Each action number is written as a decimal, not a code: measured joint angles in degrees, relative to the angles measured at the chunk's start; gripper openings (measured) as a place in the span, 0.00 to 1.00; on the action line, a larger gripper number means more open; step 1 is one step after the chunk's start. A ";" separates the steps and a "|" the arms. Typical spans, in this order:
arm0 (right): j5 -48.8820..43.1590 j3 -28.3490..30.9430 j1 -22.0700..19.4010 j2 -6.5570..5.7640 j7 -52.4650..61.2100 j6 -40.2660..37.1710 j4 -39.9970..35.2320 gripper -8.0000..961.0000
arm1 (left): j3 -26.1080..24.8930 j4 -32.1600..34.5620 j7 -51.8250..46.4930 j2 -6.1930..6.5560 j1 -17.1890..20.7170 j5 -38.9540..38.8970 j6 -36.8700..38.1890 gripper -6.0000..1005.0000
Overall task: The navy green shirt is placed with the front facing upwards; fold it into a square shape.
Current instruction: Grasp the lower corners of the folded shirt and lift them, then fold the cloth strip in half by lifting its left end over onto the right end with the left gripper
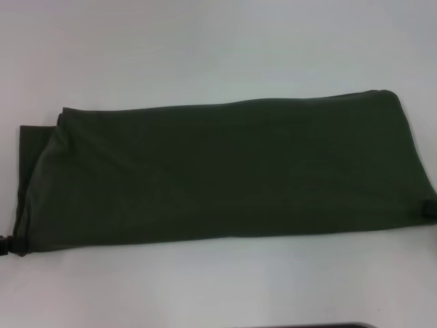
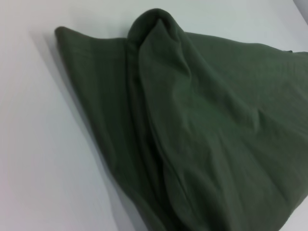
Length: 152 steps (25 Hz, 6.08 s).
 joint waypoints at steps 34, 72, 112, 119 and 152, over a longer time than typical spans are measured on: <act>0.37 2.83 -0.62 -0.79 0.11 -2.37 -0.58 0.25 | -0.42 -0.14 -1.26 0.19 -1.61 0.13 -4.21 0.12; 0.48 14.61 9.02 -2.93 0.58 -9.44 -4.19 0.96 | -5.16 0.60 0.09 0.54 -7.87 -16.69 -6.63 0.86; 1.48 8.91 17.14 -1.51 5.05 -0.72 -3.69 0.95 | 4.86 0.27 -12.32 0.79 -7.09 -9.16 -16.50 0.89; 1.53 8.90 16.91 -1.54 5.08 -0.68 -3.69 0.95 | 5.55 -2.45 -12.64 1.05 -8.72 -7.54 -17.76 0.89; 1.49 9.69 16.70 -1.81 5.17 -1.07 -3.69 0.95 | 6.89 -5.71 -14.02 1.39 -10.70 -3.39 -18.92 0.88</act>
